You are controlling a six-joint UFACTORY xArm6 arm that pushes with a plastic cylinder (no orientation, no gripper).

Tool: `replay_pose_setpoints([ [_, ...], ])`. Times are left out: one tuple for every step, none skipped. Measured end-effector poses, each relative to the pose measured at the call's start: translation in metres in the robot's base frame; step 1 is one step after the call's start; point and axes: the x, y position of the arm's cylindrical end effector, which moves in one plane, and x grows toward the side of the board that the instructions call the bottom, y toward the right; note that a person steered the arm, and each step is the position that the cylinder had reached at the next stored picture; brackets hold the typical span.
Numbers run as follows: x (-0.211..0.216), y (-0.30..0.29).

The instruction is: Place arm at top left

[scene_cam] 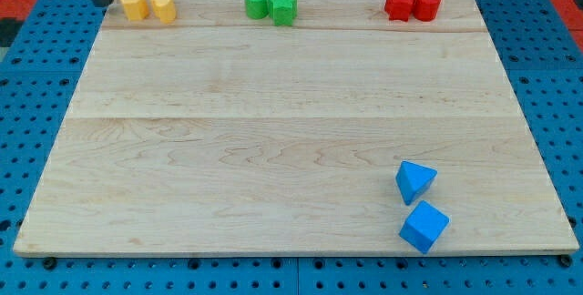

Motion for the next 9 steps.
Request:
replay_pose_setpoints([
  [0.001, 0.032],
  [0.001, 0.029],
  [0.006, 0.024],
  [0.011, 0.024],
  [0.019, 0.024],
  [0.021, 0.024],
  [0.021, 0.024],
  [0.021, 0.017],
  [0.021, 0.014],
])
